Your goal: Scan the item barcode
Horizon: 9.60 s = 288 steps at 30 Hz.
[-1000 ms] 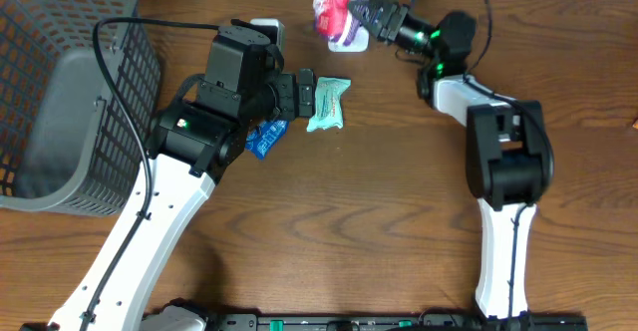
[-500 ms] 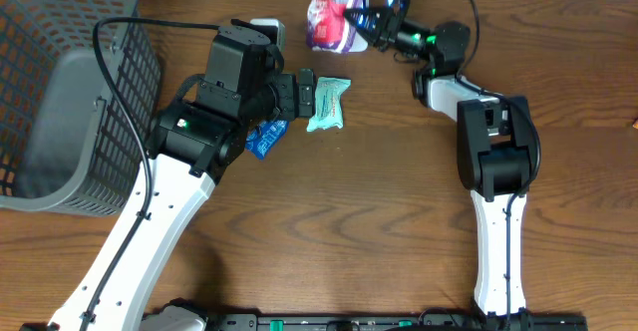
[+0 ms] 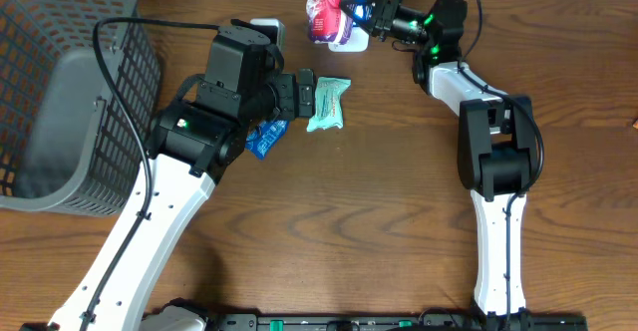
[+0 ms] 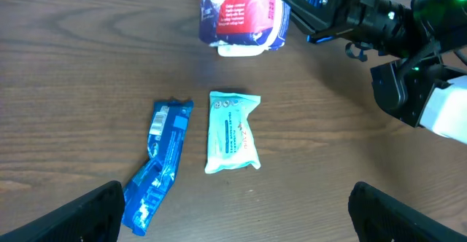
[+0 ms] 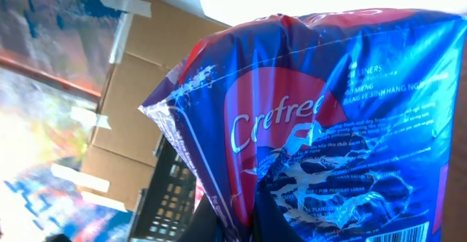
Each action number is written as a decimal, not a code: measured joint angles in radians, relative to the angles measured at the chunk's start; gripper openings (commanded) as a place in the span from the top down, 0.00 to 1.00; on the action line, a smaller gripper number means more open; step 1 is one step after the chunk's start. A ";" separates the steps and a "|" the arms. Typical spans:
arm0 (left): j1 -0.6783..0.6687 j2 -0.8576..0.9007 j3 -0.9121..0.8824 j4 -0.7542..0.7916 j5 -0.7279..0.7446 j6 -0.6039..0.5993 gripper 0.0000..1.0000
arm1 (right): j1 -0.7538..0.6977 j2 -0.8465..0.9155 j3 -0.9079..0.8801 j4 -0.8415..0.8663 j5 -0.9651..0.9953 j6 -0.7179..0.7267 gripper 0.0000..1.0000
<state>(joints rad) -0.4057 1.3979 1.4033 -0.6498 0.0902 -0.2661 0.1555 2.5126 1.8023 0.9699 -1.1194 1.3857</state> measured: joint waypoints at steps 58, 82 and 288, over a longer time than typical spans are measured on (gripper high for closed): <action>0.000 0.000 0.000 0.000 0.000 0.000 0.02 | -0.403 -0.024 0.118 -1.285 0.076 -0.561 0.53; 0.000 0.000 0.000 0.000 0.000 0.000 0.02 | -0.208 -0.169 0.131 -1.534 0.893 -0.691 0.09; 0.000 0.000 0.000 0.000 0.000 0.000 0.02 | -0.863 -0.373 0.142 -1.906 1.146 -1.192 0.01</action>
<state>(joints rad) -0.4057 1.3979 1.4033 -0.6498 0.0902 -0.2661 -0.7074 2.1395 1.9438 -0.9363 0.0269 0.1940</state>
